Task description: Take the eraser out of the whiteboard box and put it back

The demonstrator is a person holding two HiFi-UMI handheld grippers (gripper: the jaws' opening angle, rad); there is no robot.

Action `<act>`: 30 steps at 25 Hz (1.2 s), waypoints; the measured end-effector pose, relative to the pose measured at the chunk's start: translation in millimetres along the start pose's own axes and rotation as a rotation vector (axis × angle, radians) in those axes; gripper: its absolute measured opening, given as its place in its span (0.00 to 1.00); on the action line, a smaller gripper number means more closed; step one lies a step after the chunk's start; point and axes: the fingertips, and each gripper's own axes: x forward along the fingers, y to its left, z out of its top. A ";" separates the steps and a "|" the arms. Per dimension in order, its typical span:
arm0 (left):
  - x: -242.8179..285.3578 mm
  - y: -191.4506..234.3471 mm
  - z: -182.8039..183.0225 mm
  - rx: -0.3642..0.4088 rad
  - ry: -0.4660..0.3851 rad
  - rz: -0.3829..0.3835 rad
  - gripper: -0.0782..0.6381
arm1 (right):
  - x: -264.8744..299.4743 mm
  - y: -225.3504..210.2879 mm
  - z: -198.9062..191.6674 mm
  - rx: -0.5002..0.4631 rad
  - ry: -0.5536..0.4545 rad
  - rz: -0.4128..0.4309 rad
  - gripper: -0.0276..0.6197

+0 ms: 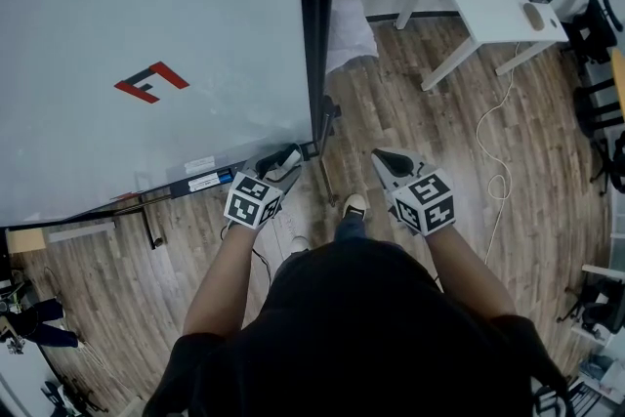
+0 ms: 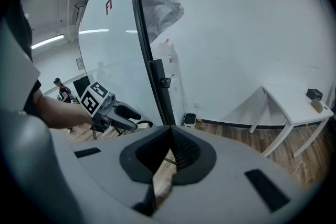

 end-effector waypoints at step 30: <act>30.3 11.7 -17.7 0.023 0.064 -0.001 0.43 | 0.6 -4.5 -14.6 0.018 0.024 -0.005 0.03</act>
